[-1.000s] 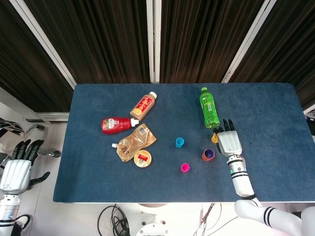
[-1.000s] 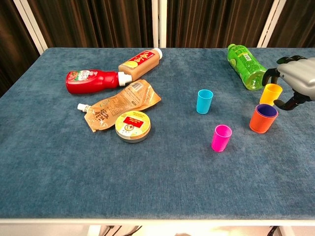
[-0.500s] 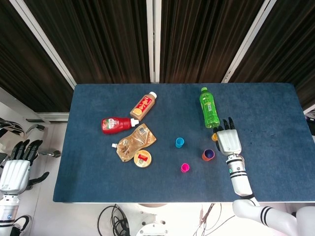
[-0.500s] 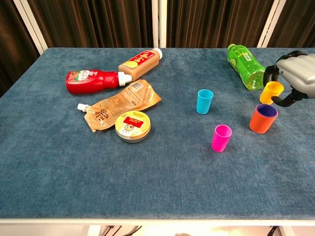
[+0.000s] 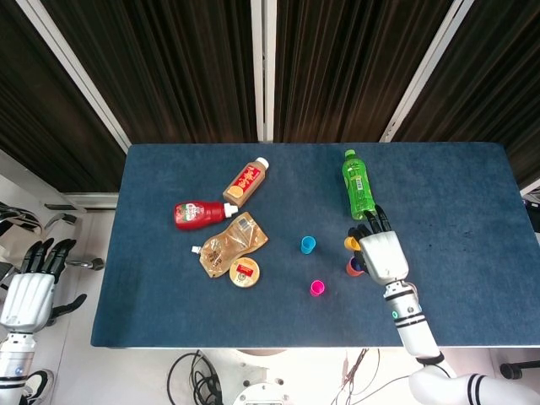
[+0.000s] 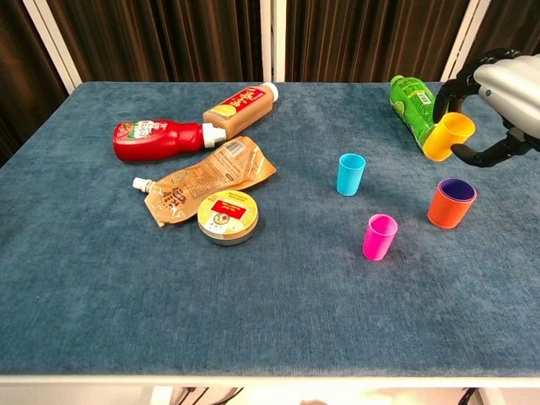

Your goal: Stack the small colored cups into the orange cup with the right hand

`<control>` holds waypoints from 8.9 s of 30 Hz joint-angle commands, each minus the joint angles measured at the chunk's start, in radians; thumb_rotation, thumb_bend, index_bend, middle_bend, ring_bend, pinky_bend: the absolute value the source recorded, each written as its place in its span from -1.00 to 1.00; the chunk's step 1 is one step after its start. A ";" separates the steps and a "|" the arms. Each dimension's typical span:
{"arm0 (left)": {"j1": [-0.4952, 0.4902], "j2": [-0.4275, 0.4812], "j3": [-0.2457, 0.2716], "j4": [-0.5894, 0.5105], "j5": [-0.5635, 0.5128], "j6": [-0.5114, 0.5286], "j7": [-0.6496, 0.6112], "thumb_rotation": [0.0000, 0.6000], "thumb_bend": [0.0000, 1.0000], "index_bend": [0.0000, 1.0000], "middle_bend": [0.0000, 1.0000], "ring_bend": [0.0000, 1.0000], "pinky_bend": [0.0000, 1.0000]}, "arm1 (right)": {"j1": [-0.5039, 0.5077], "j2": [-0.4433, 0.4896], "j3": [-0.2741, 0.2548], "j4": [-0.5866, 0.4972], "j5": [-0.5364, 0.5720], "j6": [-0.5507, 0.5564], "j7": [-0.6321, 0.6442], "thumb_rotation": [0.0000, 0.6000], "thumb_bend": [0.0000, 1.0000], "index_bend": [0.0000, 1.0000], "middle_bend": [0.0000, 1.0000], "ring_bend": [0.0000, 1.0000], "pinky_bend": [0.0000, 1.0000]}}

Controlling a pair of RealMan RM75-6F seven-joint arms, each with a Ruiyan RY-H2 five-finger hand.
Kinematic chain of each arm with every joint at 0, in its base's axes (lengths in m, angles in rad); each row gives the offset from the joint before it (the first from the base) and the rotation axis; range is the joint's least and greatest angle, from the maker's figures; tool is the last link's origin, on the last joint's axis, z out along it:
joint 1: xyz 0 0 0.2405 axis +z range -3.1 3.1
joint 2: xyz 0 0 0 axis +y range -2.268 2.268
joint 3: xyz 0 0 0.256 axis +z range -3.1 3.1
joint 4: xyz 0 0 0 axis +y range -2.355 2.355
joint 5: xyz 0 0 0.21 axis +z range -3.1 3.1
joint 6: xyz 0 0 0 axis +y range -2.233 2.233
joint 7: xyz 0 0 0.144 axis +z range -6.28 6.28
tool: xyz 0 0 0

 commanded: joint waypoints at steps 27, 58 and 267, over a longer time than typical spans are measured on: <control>0.008 0.000 0.005 0.005 -0.004 0.001 -0.012 1.00 -0.73 -0.84 -0.80 -1.00 -0.89 | -0.054 0.043 -0.061 -0.079 0.025 -0.037 -0.127 1.00 -0.35 -0.13 -0.15 -0.76 -1.00; 0.022 0.009 0.012 0.005 0.016 0.028 -0.017 1.00 -0.73 -0.84 -0.80 -1.00 -0.89 | 0.187 -0.148 0.105 -0.017 0.354 -0.219 -0.316 1.00 -0.46 -0.81 -0.64 -1.00 -1.00; 0.005 0.013 0.016 -0.003 0.017 -0.009 -0.009 1.00 -0.73 -0.84 -0.81 -1.00 -0.90 | 0.000 0.176 -0.049 -0.284 0.167 -0.045 -0.069 1.00 -0.54 -1.00 -0.93 -1.00 -1.00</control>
